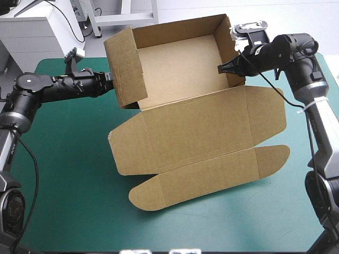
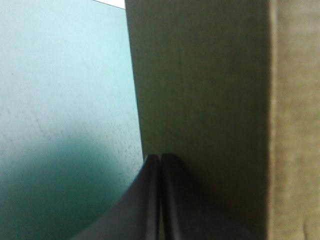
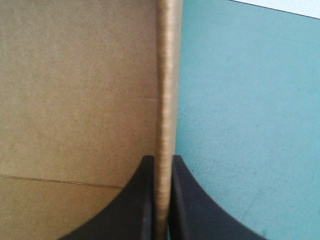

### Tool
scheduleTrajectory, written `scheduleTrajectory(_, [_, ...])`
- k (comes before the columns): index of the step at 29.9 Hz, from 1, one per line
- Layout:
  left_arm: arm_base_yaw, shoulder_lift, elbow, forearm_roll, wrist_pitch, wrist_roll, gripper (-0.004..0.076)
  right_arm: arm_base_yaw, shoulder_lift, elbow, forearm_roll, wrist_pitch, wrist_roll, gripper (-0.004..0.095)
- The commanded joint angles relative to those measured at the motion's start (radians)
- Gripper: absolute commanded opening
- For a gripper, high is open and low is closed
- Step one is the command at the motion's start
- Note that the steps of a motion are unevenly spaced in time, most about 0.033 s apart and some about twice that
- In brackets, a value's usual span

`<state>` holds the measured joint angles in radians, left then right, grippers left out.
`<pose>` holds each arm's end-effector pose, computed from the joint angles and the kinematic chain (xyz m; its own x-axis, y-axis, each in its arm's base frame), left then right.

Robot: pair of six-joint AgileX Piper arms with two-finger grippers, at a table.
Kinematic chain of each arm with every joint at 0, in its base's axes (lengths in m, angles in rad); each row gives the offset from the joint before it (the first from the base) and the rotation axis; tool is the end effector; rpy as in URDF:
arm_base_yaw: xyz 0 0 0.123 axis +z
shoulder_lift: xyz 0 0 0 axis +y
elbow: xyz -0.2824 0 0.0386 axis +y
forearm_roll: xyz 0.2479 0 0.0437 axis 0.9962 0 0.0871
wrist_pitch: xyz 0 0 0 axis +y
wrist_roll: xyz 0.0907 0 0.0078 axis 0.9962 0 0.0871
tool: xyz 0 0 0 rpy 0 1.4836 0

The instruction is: Fold the box

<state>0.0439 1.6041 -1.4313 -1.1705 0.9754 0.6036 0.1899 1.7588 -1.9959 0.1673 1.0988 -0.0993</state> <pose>0.3507 -0.0541 0.3707 -0.7295 -0.2363 -0.6418 0.3867 0.6316 -0.6720 0.3765 0.0861 0.4312 -0.6760 -0.1528 -0.7209 -0.3068 0.9478 0.0868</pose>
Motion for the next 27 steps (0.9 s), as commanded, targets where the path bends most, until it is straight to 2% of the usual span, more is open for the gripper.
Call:
scheduleTrajectory(1, [-0.028,-0.048,-0.032,-0.101,-0.021,-0.008,-0.0009,-0.003,-0.05,-0.03,0.03,-0.063,0.011,-0.0018])
scheduleTrajectory(12, [-0.054,-0.048,-0.105,-0.095,0.036,-0.031,-0.0007,-0.003,-0.05,-0.03,0.026,-0.043,0.0,-0.0018])
scheduleTrajectory(14, [-0.054,-0.048,-0.128,-0.094,0.059,-0.031,0.0015,-0.003,-0.05,-0.03,0.026,-0.039,0.0,-0.0018])
scheduleTrajectory(16, [-0.054,-0.048,-0.144,-0.088,0.086,-0.031,0.0096,-0.003,-0.05,-0.03,0.026,-0.037,-0.003,-0.0018])
scheduleTrajectory(23, [-0.054,-0.048,-0.155,-0.102,0.091,-0.073,0.0484,-0.003,-0.05,-0.03,0.009,-0.001,-0.022,-0.0018])
scheduleTrajectory(25, [-0.054,-0.048,-0.155,-0.092,0.1,-0.095,0.0523,-0.003,-0.05,-0.03,-0.001,0.003,-0.022,-0.0018])
scheduleTrajectory(27, [-0.054,-0.048,-0.155,-0.088,0.113,-0.109,0.0523,-0.003,-0.05,-0.03,-0.001,0.007,-0.022,-0.0018])
